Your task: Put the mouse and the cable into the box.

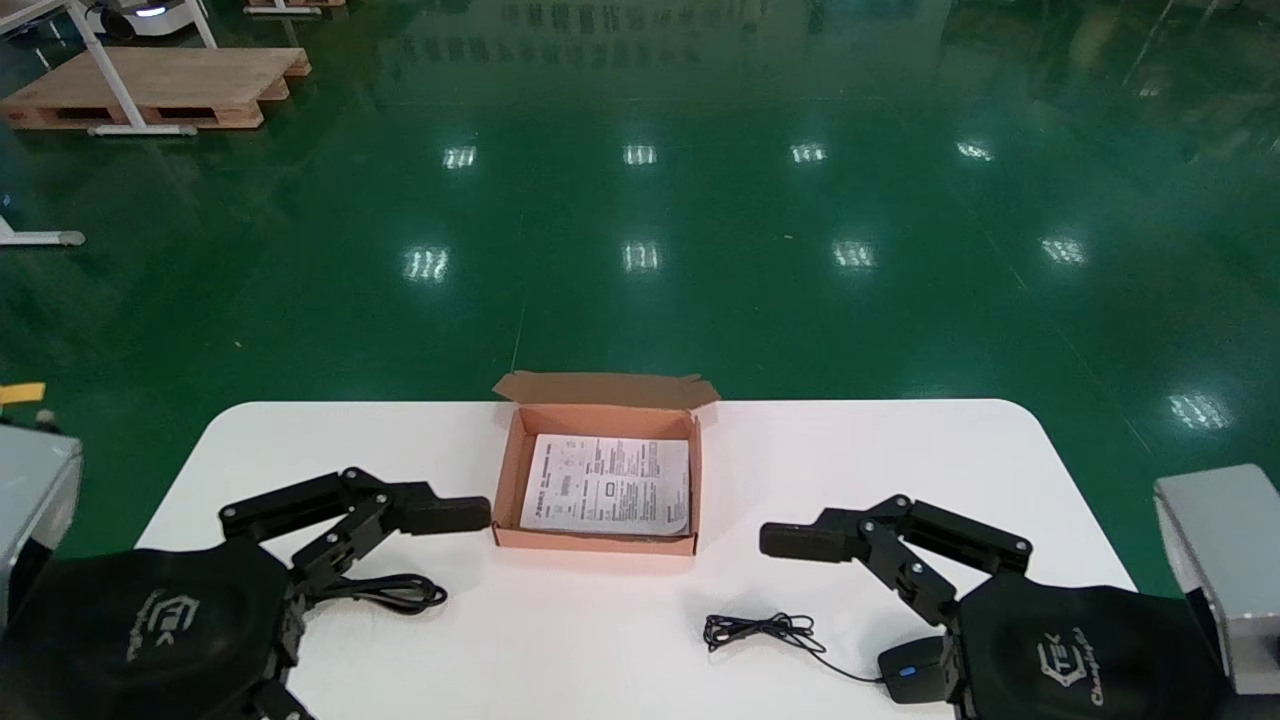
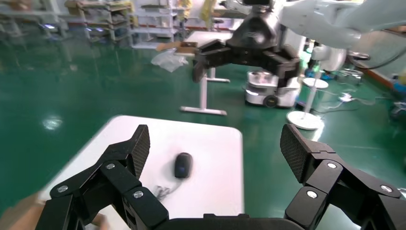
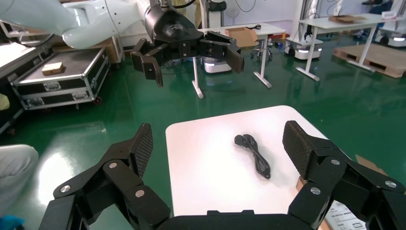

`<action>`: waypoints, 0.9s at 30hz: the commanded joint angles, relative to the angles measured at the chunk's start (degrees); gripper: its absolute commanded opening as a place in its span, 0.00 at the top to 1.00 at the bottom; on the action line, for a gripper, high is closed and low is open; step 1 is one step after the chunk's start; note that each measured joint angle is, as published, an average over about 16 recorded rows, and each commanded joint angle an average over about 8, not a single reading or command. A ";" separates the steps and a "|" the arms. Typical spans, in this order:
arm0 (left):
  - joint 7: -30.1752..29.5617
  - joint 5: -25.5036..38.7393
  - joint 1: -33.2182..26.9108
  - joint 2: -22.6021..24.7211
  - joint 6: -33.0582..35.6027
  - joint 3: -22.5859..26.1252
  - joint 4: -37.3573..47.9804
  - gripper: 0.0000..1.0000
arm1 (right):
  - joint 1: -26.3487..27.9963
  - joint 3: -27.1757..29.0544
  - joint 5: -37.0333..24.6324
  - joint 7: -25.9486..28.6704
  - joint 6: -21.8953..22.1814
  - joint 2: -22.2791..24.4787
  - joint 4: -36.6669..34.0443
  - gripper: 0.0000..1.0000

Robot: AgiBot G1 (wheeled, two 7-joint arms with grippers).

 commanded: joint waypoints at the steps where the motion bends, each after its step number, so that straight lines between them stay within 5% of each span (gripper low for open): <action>1: -0.72 1.32 -0.03 -0.91 0.77 0.50 -0.61 0.00 | -0.03 -0.30 -1.23 -0.85 -0.01 0.19 0.53 0.00; 9: 5.46 29.67 -15.11 0.32 2.35 13.39 3.12 0.00 | 5.24 -8.07 -21.63 1.98 6.63 -5.41 0.32 0.00; 14: 9.06 33.33 -19.30 3.10 1.58 16.02 8.73 0.00 | 9.05 -12.09 -29.04 7.71 9.10 -9.74 -2.54 0.00; 27: 11.12 37.25 -19.00 4.35 -1.54 17.13 9.89 0.00 | 8.83 -12.54 -30.24 8.26 9.94 -10.08 -2.99 0.00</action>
